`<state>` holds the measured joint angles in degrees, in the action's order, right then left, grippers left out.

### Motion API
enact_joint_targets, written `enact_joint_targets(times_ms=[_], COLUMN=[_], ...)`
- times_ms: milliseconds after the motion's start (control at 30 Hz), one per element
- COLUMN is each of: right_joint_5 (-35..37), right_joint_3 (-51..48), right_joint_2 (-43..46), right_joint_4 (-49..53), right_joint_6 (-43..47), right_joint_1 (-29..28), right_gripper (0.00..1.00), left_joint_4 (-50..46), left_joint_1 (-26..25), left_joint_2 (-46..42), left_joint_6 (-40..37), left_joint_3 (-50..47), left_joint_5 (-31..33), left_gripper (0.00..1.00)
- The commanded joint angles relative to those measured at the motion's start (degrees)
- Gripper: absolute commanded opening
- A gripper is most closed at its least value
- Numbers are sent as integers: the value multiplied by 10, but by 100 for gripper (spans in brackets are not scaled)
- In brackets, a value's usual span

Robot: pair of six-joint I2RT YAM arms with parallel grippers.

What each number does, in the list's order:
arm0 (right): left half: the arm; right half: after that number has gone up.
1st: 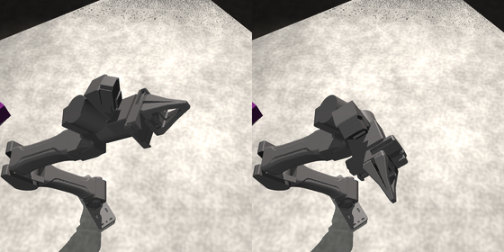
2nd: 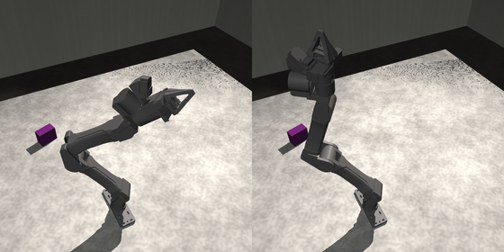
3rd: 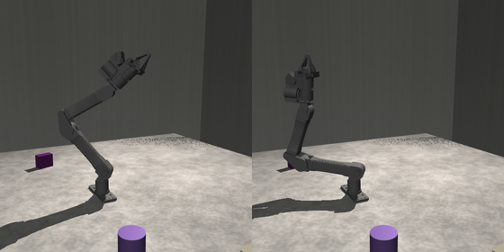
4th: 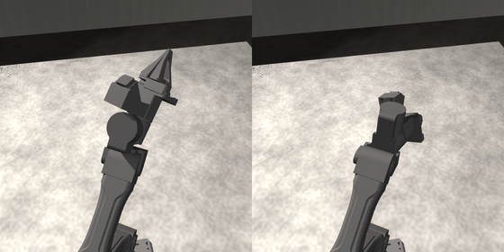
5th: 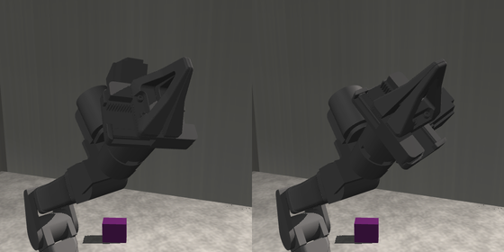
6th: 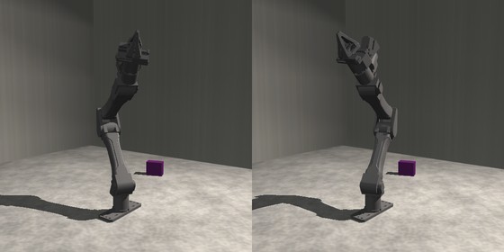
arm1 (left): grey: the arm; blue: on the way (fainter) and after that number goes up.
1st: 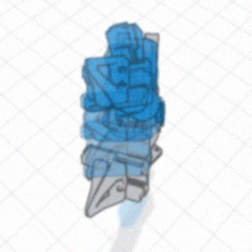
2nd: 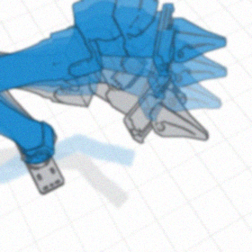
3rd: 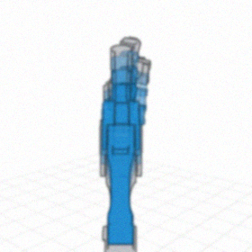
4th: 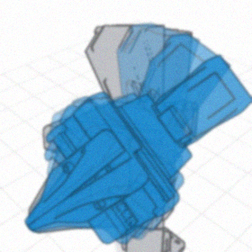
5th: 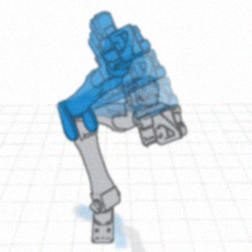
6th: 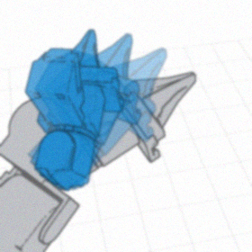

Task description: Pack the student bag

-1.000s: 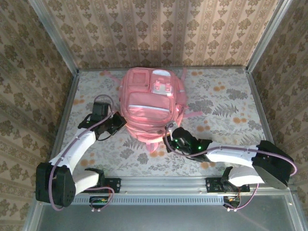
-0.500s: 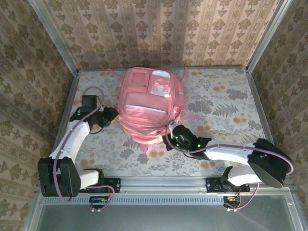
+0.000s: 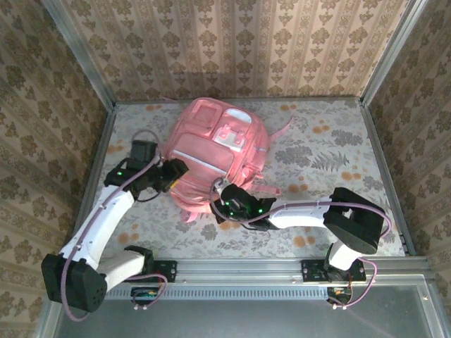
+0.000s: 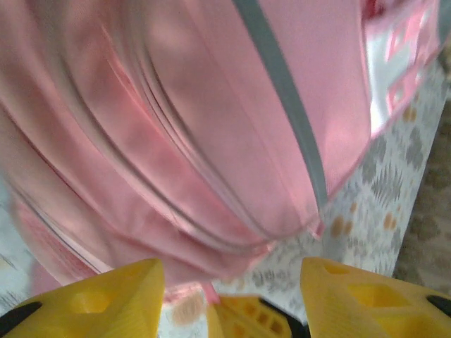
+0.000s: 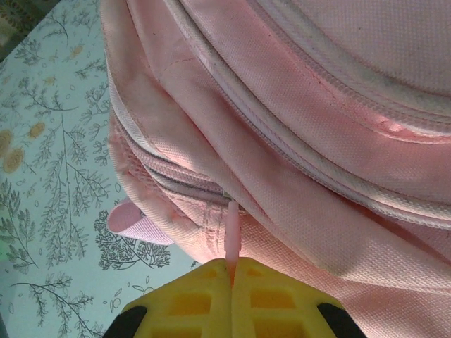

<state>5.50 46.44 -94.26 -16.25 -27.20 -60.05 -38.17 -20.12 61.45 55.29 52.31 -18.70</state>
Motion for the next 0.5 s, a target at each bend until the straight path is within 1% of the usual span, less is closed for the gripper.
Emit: enact_joint_targets(times_ms=[0,33,67,100,200,467], right_joint_5=[-10,-10,-9,-9,-6,1], right_joint_3=[22,22,23,23,23,16], right_joint_2=[-9,-10,-11,-12,-12,-6], right_joint_4=[-16,-17,-17,-19,-18,-19], right_joint_6=[-9,-9,-9,-9,-9,-5], right_joint_1=[-4,-4,-4,-5,-6,-10], right_gripper=[0,0,0,0,0,0], left_joint_4=[-31,-27,-18,-12,-3,5], left_joint_1=[-51,-57,-78,-86,-96,-111], left_joint_2=[12,17,22,29,51,98], left_joint_6=[97,111,122,132,153,171], left_joint_3=[-31,-38,-46,-53,-59,-51], left_joint_5=[44,48,50,52,53,68], left_gripper=[54,53,53,52,51,46])
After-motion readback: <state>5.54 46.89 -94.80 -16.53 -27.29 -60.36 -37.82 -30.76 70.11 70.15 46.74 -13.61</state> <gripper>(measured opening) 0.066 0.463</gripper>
